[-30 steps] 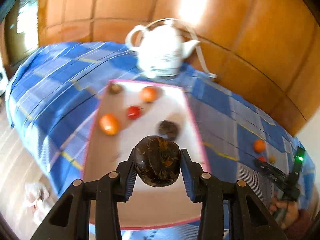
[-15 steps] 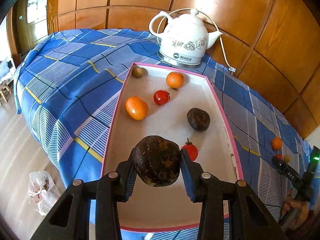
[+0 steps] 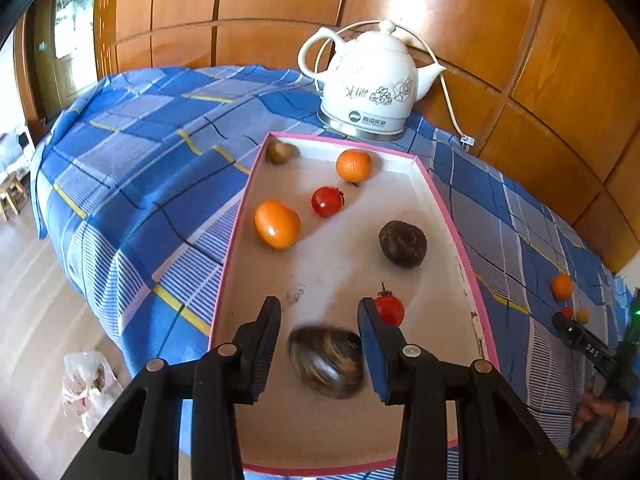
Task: Organize fruits
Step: 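Lower the dark brown fruit into the tray and open the left gripper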
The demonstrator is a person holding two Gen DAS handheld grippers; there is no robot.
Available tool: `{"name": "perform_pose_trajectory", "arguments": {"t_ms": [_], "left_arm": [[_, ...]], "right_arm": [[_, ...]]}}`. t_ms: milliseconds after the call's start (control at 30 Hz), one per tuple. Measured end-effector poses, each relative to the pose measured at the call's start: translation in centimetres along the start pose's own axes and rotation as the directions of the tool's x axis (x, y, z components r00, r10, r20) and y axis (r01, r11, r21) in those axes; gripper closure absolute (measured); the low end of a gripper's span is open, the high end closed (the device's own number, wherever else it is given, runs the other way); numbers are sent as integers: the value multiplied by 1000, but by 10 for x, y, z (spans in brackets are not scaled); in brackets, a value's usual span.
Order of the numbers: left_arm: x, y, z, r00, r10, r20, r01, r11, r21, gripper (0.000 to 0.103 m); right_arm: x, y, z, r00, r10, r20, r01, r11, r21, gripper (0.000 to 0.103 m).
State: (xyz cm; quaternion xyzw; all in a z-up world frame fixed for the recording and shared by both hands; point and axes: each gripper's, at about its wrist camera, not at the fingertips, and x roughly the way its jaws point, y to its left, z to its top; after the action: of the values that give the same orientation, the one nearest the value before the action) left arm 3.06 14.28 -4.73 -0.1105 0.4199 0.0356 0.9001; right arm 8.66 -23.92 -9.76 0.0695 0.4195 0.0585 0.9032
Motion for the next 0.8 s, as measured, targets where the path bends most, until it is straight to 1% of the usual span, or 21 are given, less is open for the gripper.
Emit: {"name": "perform_pose_trajectory", "arguments": {"t_ms": [233, 533, 667, 800], "left_arm": [[-1, 2, -2, 999, 37, 2, -37, 999, 6, 63], [-6, 6, -3, 997, 73, 13, -73, 997, -31, 63], [-7, 1, -6, 997, 72, 13, -71, 997, -36, 63], [-8, -8, -9, 997, 69, 17, -69, 998, -13, 62]], "right_arm": [[0, 0, 0, 1000, 2, 1, -2, 1000, 1, 74], [0, 0, 0, 1000, 2, 2, -2, 1000, 1, 74], [0, 0, 0, 1000, 1, 2, -1, 1000, 1, 74], [0, 0, 0, 1000, -2, 2, 2, 1000, -1, 74]]}}
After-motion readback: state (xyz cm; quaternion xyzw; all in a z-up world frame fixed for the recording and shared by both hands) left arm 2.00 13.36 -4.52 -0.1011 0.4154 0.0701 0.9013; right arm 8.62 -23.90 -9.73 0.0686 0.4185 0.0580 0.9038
